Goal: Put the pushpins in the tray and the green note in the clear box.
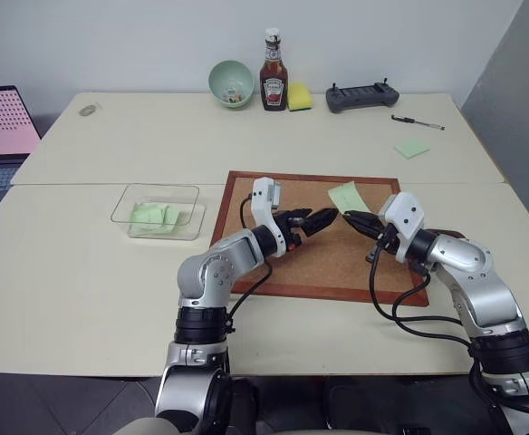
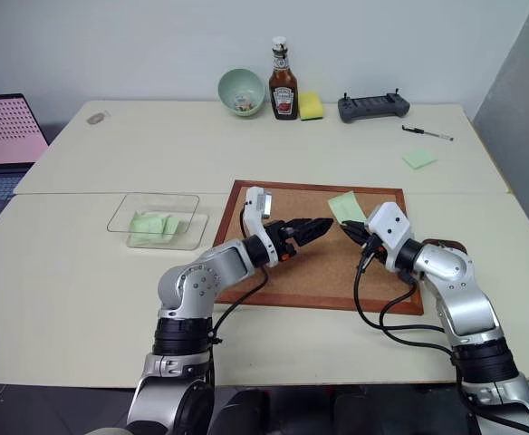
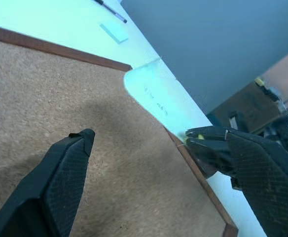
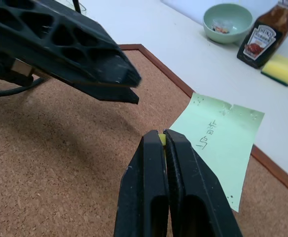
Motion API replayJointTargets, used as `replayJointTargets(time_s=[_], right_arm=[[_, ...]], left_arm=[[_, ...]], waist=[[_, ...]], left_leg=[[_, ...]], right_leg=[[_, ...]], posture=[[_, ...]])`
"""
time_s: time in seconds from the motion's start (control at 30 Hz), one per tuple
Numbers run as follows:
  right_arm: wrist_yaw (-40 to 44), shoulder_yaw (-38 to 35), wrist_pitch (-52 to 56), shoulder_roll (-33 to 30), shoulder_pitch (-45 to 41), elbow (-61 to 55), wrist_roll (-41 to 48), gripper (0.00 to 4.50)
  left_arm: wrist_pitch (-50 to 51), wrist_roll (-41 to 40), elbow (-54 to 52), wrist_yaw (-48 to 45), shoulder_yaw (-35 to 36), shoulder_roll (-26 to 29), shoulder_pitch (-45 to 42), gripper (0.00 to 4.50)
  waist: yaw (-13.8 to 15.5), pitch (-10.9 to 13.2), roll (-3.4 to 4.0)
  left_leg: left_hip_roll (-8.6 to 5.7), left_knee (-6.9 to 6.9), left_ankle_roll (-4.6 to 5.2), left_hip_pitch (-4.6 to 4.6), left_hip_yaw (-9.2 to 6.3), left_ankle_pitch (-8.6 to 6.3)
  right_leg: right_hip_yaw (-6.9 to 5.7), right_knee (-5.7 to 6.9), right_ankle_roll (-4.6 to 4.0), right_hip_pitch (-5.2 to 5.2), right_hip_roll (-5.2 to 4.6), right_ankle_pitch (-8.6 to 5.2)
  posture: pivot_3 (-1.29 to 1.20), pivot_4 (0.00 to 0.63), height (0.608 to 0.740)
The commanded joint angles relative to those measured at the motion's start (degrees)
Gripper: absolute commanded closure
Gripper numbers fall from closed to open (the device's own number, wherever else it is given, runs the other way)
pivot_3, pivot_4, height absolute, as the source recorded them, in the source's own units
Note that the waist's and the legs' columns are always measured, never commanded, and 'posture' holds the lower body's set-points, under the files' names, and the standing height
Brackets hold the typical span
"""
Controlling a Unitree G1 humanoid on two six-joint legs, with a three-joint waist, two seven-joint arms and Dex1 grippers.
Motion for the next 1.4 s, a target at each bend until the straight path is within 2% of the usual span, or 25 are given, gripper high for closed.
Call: replayJointTargets(time_s=[0.03, 0.57, 0.7, 0.87, 0.9, 0.93, 1.4], right_arm=[[1.0, 0.2, -1.8, -0.7, -0.7, -3.6, -0.4, 4.5], [2.5, 1.8, -1.8, -1.5, -0.1, -7.6, -1.9, 4.5], [2.5, 1.6, -1.5, -1.5, -0.1, -7.9, -1.8, 4.5], [2.3, 1.5, -1.4, -1.3, -0.2, -8.1, -1.7, 4.5], [2.3, 1.5, -1.4, -1.2, -0.2, -8.2, -1.7, 4.5], [2.3, 1.5, -1.4, -1.2, -0.3, -8.2, -1.7, 4.5], [1.6, 0.7, -0.1, -1.1, -0.9, -9.5, -1.1, 4.5]], left_arm=[[0.6, -2.5, 2.3, 1.9, 1.5, -1.7, -2.5, 0.01], [-2.0, -4.5, 13.5, 1.2, 2.4, -4.6, -8.6, 0.01], [-1.8, -5.2, 14.7, 1.2, 2.8, -4.8, -9.0, 0.63], [-1.4, -6.4, 15.0, 1.1, 3.1, -5.0, -9.0, 1.57], [-1.3, -6.6, 15.0, 1.1, 3.1, -4.9, -9.0, 1.89], [-1.4, -6.8, 15.0, 1.0, 3.1, -4.9, -9.0, 1.96], [-1.4, -9.5, 14.6, 1.9, 4.8, -5.2, -8.5, 4.48]], waist=[[0.0, 0.0, -0.01], [0.1, 0.0, -0.06], [0.1, 0.0, -0.06], [0.0, 0.0, -0.06], [0.0, 0.0, -0.06], [0.0, 0.0, -0.06], [0.0, 0.0, -0.07]], left_leg=[[-0.01, 0.0, 0.0, 0.0, 0.0, 0.0], [-0.01, 0.01, -0.04, -0.02, 0.01, 0.02], [-0.01, 0.01, -0.04, -0.02, 0.0, 0.02], [-0.01, 0.01, -0.07, -0.02, 0.0, 0.03], [-0.01, 0.01, -0.07, -0.02, 0.0, 0.03], [-0.01, 0.01, -0.07, -0.02, 0.0, 0.04], [-0.01, 0.01, -0.21, -0.02, 0.0, 0.11]], right_leg=[[0.0, 0.0, 0.0, 0.0, 0.0, 0.0], [-0.01, -0.01, 0.0, -0.01, 0.0, 0.0], [-0.01, -0.01, 0.0, -0.01, 0.0, 0.0], [-0.01, -0.01, 0.0, -0.01, 0.0, 0.0], [-0.01, -0.02, 0.0, -0.01, 0.0, 0.0], [-0.01, -0.02, 0.0, -0.01, 0.0, 0.0], [-0.01, -0.01, 0.0, -0.01, 0.0, 0.0]], posture=[[0.0, 0.15, 0.74], [0.0, 0.15, 0.74], [0.0, 0.15, 0.74], [0.0, 0.15, 0.74], [0.0, 0.15, 0.74], [0.0, 0.15, 0.74], [0.0, 0.15, 0.74]])
